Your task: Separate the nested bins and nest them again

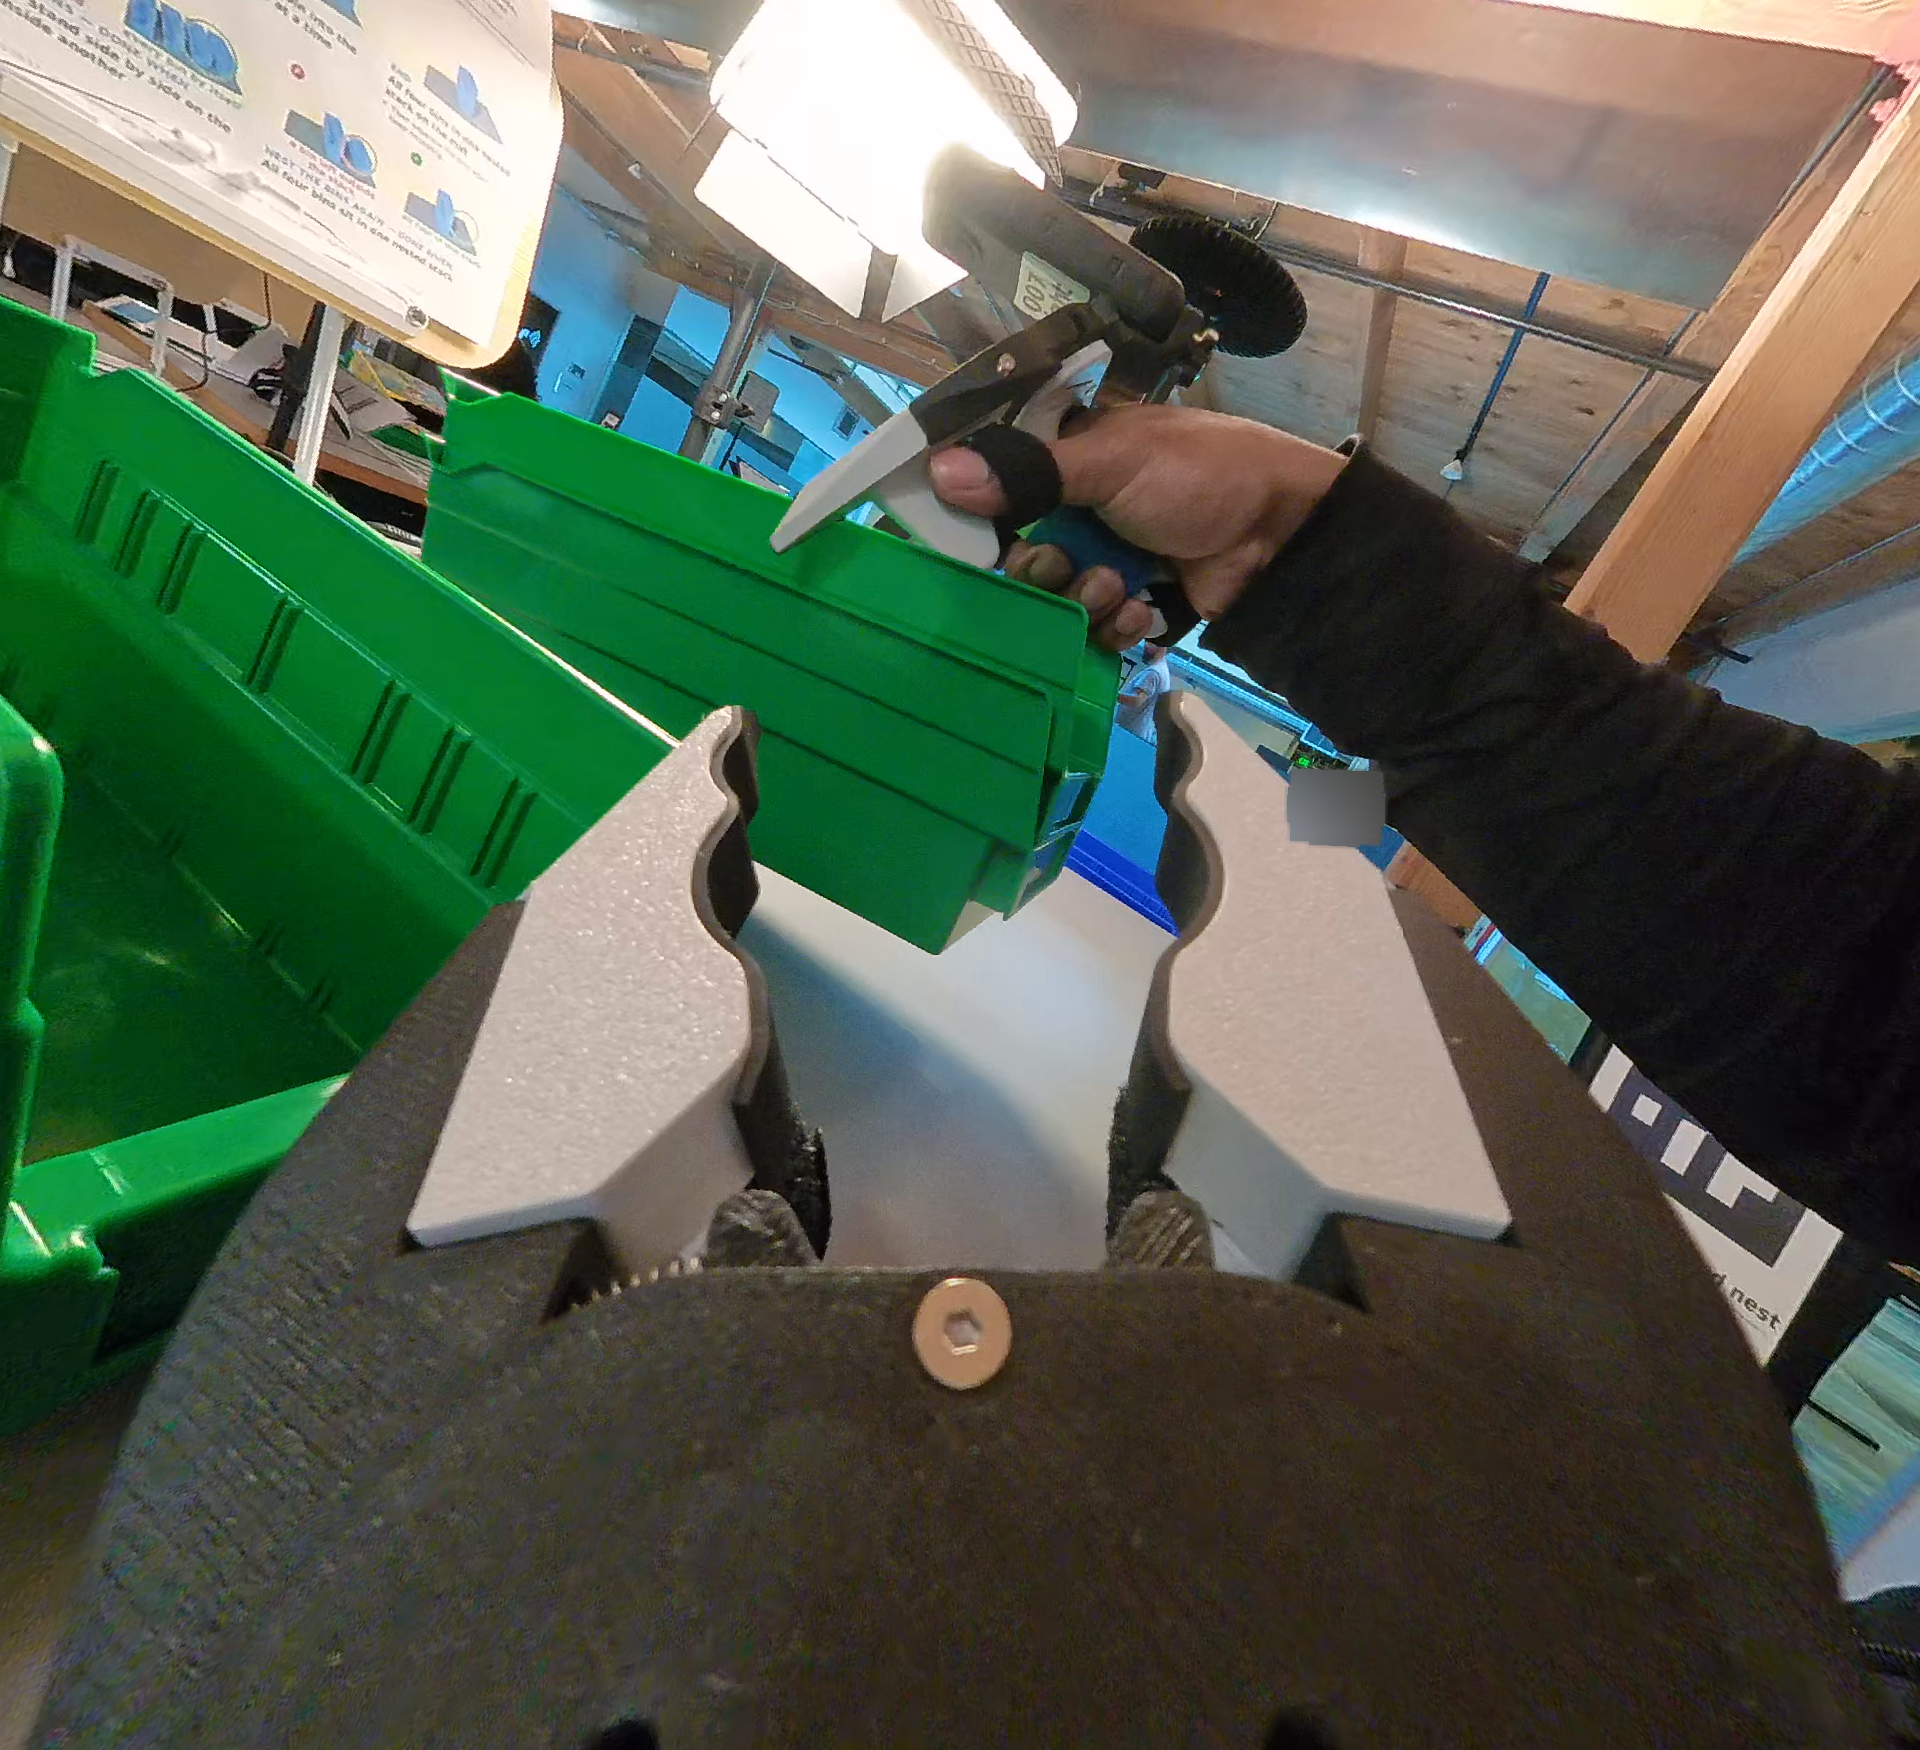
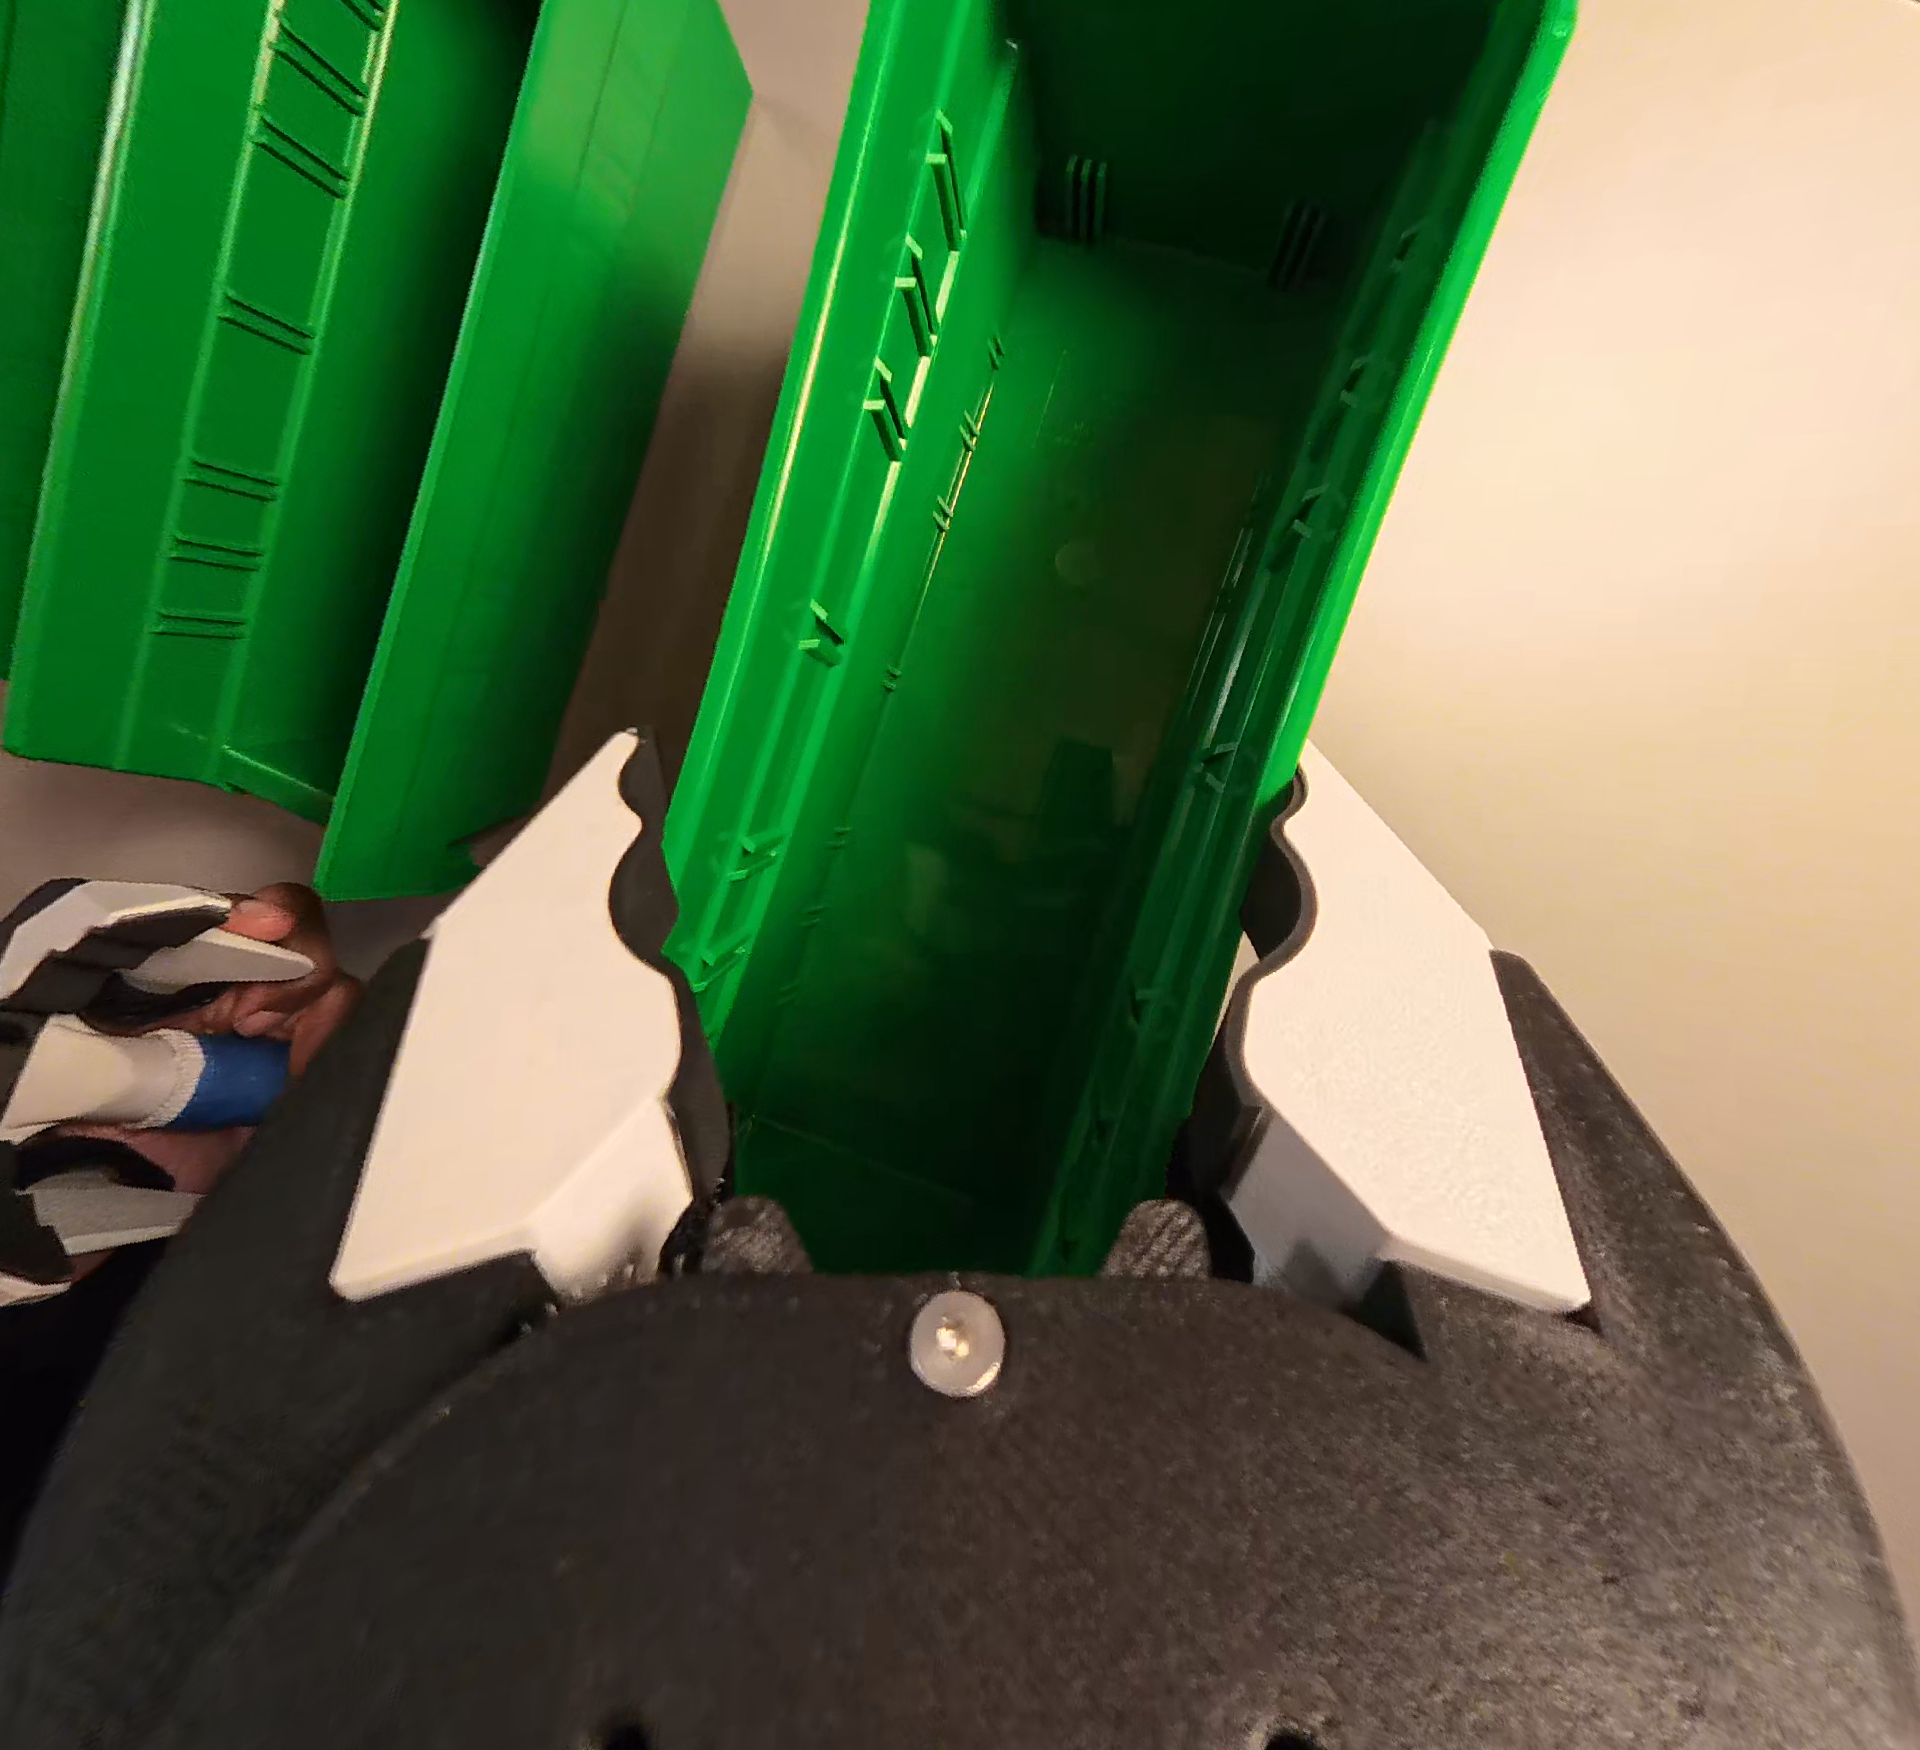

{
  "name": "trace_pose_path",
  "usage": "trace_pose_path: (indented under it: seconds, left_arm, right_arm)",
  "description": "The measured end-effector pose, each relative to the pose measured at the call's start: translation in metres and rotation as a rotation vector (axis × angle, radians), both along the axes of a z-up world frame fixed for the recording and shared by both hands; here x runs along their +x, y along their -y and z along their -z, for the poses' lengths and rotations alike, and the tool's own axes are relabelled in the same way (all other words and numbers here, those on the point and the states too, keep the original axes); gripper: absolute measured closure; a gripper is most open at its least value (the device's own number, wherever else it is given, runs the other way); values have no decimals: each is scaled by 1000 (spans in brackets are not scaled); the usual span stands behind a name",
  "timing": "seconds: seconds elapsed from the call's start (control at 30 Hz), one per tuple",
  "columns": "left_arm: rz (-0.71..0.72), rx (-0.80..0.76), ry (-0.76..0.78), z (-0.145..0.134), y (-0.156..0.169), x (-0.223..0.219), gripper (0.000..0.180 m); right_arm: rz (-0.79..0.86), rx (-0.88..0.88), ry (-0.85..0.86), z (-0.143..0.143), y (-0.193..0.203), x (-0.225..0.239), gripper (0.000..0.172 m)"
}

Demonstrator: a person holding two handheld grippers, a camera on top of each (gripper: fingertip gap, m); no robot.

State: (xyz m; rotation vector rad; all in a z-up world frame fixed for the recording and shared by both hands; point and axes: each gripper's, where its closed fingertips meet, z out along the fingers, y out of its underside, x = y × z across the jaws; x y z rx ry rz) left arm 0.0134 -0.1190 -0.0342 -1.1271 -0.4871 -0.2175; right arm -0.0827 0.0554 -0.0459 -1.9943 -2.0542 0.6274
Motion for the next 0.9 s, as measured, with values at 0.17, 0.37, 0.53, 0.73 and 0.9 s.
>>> trace_pose_path:
  seconds: [0.17, 0.37, 0.53, 0.73, 0.9]
  left_arm:
    - [1, 2, 1, 0, 0, 0, 104]
    - [3, 2, 0, 0, 0, 0, 104]
    - [4, 2, 2, 0, 0, 0, 104]
    - [5, 1, 2, 0, 0, 0, 104]
    - [6, 2, 2, 0, 0, 0, 104]
  right_arm:
    - [8, -197, -20, -6, 16, -1, 59]
    - [-14, -25, 4, 8, 7, 4, 59]
    - [-58, 120, 42, 15, 1, 10, 60]
    - [-138, 271, 95, 15, 4, 19, 61]
    - [-171, 284, 104, 13, 10, 20, 61]
